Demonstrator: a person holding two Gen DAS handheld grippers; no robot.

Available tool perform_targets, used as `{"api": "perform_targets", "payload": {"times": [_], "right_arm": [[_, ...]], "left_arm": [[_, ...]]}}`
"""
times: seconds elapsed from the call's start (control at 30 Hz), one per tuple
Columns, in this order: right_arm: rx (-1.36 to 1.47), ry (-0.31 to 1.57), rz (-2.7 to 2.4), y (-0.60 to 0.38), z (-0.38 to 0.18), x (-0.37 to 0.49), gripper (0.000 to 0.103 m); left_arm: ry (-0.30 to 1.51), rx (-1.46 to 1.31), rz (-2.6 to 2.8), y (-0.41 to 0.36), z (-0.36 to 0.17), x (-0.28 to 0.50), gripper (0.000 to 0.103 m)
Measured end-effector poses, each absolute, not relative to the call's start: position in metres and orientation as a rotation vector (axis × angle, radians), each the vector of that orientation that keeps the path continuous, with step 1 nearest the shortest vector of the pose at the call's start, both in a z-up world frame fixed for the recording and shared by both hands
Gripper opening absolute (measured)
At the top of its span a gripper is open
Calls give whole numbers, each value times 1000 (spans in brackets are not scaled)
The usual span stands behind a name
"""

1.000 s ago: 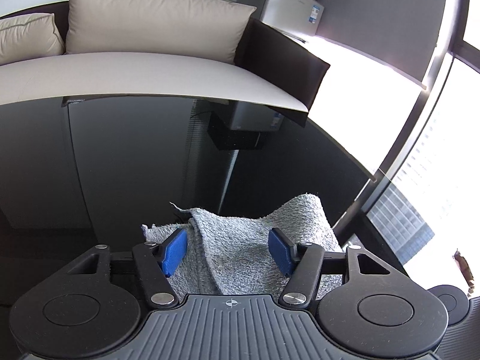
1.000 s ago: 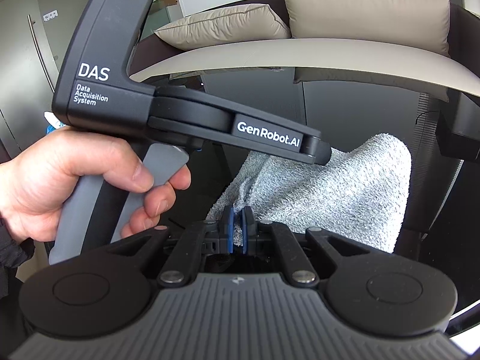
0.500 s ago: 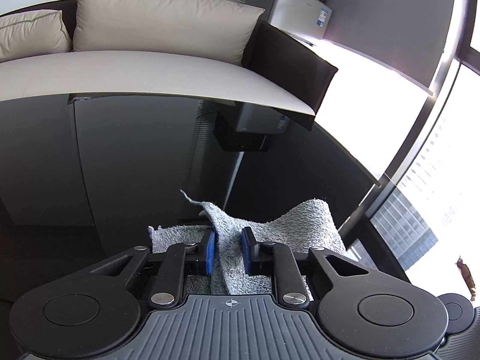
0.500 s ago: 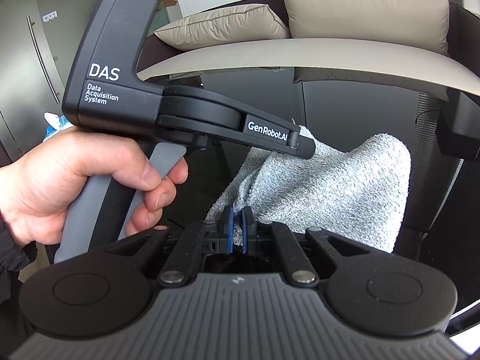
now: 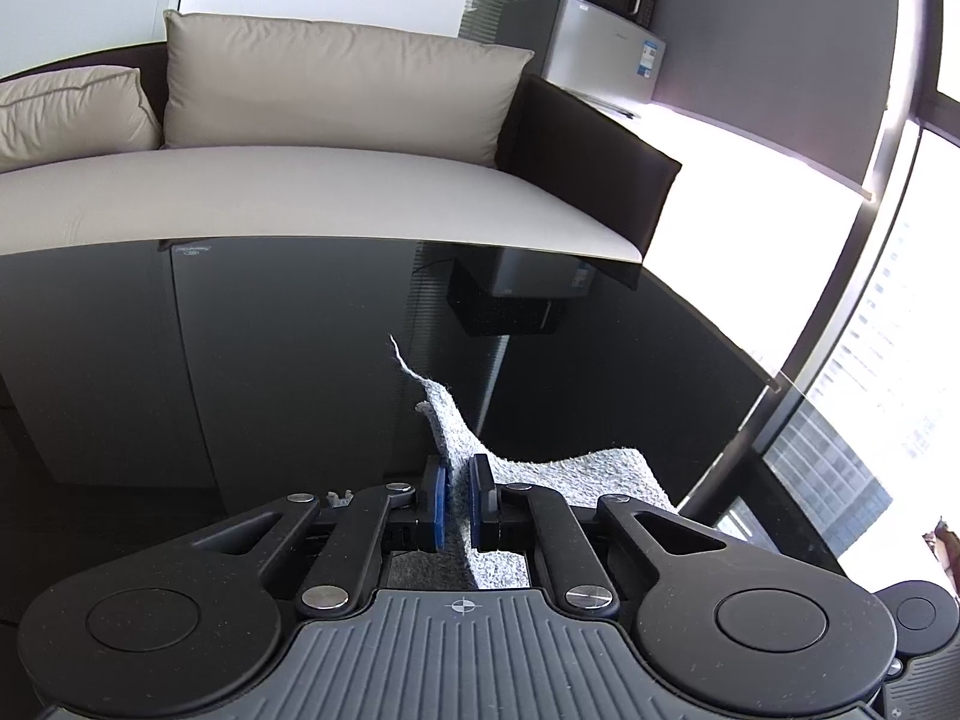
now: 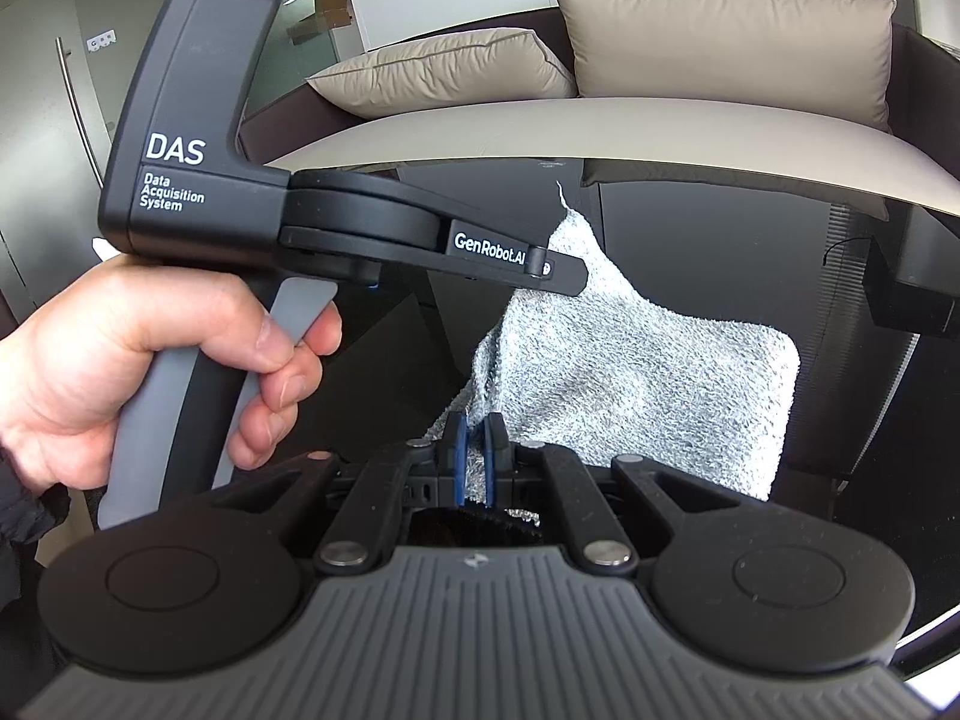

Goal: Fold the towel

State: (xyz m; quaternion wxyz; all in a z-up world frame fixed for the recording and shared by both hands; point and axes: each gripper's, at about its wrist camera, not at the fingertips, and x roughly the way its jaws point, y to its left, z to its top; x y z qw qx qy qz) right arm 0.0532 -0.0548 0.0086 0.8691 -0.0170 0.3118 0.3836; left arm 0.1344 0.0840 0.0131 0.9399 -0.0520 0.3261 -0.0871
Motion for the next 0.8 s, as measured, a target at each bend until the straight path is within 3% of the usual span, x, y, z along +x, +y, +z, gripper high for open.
{"api": "perform_targets", "payload": {"times": [0.27,0.3,0.37,0.47,0.8], "right_arm": [[-48,668,857,-47,6,54,8],[-49,668,867,-46,7,54,14],[-36,668,887,-47,8,52,26],[-32,658,897,-50,12,51,40],[-36,571,614,-84,18,78,43]], "left_arm": [[690,-46,-129,82,15,132,14],[689,-30,-118,82,15,131,16],[681,-8,-83,83,15,129,31],[686,-21,-48,89,16,128,36],[704,-31,-43,98,11,127,46]]}}
